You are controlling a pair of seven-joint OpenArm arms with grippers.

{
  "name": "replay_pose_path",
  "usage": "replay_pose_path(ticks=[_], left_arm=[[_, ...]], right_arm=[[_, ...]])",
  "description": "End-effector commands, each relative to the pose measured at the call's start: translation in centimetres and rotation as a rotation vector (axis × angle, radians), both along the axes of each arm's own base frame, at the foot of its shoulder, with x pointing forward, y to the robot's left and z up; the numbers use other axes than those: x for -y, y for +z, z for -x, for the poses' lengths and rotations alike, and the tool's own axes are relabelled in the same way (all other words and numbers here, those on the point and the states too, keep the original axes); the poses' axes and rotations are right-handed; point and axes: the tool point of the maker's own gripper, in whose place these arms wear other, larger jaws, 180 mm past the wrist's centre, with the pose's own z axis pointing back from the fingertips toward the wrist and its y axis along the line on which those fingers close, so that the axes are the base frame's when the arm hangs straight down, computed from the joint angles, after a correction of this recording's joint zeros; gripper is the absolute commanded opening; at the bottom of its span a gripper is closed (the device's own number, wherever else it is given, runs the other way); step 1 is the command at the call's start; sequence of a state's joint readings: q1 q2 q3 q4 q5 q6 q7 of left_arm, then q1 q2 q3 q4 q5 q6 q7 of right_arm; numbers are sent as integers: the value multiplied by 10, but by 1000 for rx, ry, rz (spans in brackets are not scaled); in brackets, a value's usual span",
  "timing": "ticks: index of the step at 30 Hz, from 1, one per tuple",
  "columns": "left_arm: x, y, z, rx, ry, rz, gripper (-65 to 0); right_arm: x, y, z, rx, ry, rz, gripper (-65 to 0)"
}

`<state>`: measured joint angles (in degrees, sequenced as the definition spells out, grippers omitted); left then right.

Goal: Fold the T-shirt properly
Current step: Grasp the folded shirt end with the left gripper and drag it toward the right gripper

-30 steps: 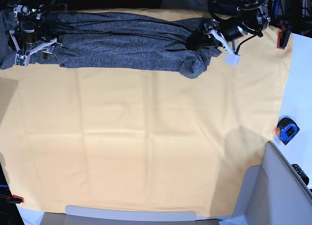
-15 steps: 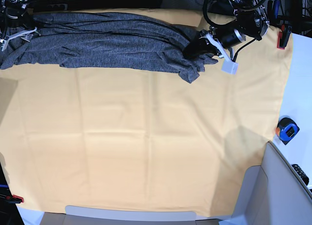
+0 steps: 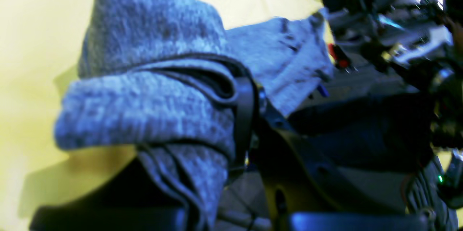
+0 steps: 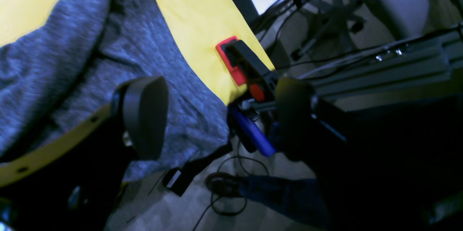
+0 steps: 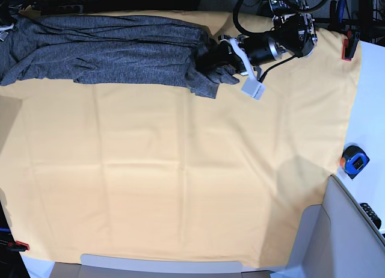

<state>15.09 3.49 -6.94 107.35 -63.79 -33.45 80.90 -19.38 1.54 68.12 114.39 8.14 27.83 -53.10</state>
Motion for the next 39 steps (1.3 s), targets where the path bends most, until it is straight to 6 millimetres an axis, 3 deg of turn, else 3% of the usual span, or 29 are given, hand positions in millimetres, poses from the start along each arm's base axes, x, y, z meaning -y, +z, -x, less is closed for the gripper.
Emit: replay_pose_path(ticks=[1,11,19,29,39], left_arm=[[5,17,-10,60,-10,32,-650],[46,37,-10,170,-248,9,-650],[84,55,1,273,-466,-11,-650],[103,60,6,337,-571,-56,-650],[143,70,25,478,-733,-87,-650]], right_arm=[[8,11,0,14,0,39,-190],[6,2,0,12,-5,12,-190],[9,-14,6,-5,-23,-30,-190],[8,-28,11,-20,-37,-70,-190],[-2,-35,-3,-30,12,-89,-190]])
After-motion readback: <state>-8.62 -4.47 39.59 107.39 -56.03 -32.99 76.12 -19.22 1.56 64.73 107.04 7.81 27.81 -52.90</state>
